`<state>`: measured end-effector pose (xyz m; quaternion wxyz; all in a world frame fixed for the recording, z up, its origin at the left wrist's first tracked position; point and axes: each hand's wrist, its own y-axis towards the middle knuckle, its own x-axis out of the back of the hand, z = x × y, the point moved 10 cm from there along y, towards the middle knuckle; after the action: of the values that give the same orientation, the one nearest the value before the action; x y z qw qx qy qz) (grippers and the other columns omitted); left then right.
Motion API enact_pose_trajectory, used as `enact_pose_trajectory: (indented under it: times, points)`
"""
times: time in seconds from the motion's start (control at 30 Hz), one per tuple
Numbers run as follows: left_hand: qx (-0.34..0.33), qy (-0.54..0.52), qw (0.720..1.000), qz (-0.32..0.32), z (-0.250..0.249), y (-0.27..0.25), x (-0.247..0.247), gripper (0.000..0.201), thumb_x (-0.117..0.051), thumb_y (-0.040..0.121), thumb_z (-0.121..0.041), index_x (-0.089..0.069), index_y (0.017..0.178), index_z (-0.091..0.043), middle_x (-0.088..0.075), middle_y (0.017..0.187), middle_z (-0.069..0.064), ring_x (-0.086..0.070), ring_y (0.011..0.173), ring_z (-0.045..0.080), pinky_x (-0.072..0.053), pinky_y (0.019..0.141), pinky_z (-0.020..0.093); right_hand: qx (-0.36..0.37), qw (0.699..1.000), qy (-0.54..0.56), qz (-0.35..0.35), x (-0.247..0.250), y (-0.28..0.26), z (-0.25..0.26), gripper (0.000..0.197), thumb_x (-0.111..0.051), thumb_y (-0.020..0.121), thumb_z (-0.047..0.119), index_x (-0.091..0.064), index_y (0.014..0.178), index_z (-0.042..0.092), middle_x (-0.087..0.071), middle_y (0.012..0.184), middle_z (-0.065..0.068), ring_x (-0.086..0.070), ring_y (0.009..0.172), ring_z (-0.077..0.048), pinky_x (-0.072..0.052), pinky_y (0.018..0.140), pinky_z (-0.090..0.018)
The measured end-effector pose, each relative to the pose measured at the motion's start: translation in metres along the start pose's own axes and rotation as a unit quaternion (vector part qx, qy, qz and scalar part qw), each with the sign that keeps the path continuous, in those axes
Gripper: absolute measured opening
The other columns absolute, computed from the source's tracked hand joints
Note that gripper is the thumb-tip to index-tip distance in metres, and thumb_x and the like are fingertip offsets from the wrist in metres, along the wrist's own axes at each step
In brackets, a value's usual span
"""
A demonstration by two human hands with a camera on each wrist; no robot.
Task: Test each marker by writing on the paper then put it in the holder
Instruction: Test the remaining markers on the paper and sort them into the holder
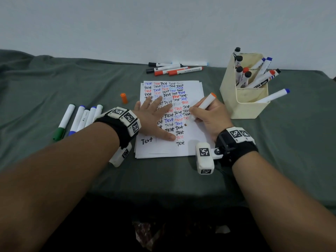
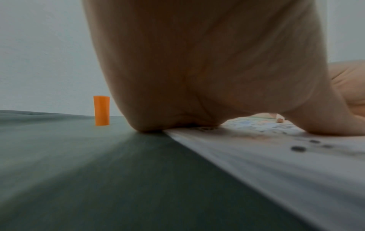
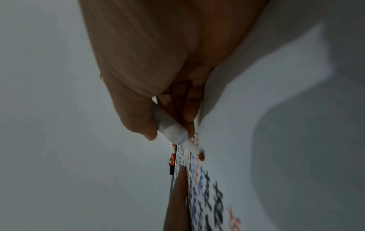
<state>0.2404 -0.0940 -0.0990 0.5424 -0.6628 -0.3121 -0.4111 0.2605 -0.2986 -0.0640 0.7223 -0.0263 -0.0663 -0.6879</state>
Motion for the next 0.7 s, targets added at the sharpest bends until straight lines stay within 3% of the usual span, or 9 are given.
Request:
enact_pose_trajectory:
  times: [0.13,0.27,0.47,0.7]
  points:
    - [0.0,0.001,1.0,-0.002,-0.0002,-0.0007,0.0013,0.137,-0.031,0.037,-0.111,0.025,0.147,-0.051,0.036,0.159,-0.011,0.033,0.147,0.026,0.016,0.116,0.056,0.007,1.0,0.018,0.0,0.0005,0.0003,0.0024,0.008,-0.081,0.078,0.022,-0.075,0.072,0.024,-0.076,0.08,-0.014,-0.07,0.08,-0.028,-0.058,0.086,-0.054]
    - [0.002,0.0,1.0,0.001,-0.0007,-0.0007,0.0018,0.137,-0.032,0.037,-0.111,0.024,0.147,-0.051,0.036,0.159,-0.01,0.033,0.147,0.026,0.016,0.116,0.056,0.016,1.0,0.003,0.009,-0.001,0.0016,0.0025,0.008,-0.083,0.077,0.028,-0.076,0.076,0.024,-0.077,0.082,-0.011,-0.073,0.083,-0.034,-0.059,0.087,-0.056]
    - [0.002,0.0,1.0,0.004,-0.0016,-0.0019,0.0018,0.139,-0.032,0.036,-0.111,0.024,0.148,-0.051,0.036,0.159,-0.01,0.032,0.147,0.026,0.016,0.117,0.057,0.019,0.999,-0.029,-0.021,0.0033,0.0055,0.0008,0.005,-0.078,0.075,0.033,-0.074,0.074,0.032,-0.076,0.079,-0.004,-0.073,0.086,-0.031,-0.059,0.085,-0.058]
    - [0.001,0.001,1.0,0.004,-0.0017,-0.0033,0.0024,0.137,-0.034,0.04,-0.11,0.023,0.149,-0.05,0.036,0.159,-0.01,0.032,0.147,0.026,0.015,0.118,0.057,0.019,1.0,-0.007,-0.008,0.0033,0.0034,-0.0016,0.007,-0.08,0.072,0.035,-0.073,0.073,0.033,-0.075,0.075,-0.001,-0.069,0.075,-0.017,-0.058,0.078,-0.044]
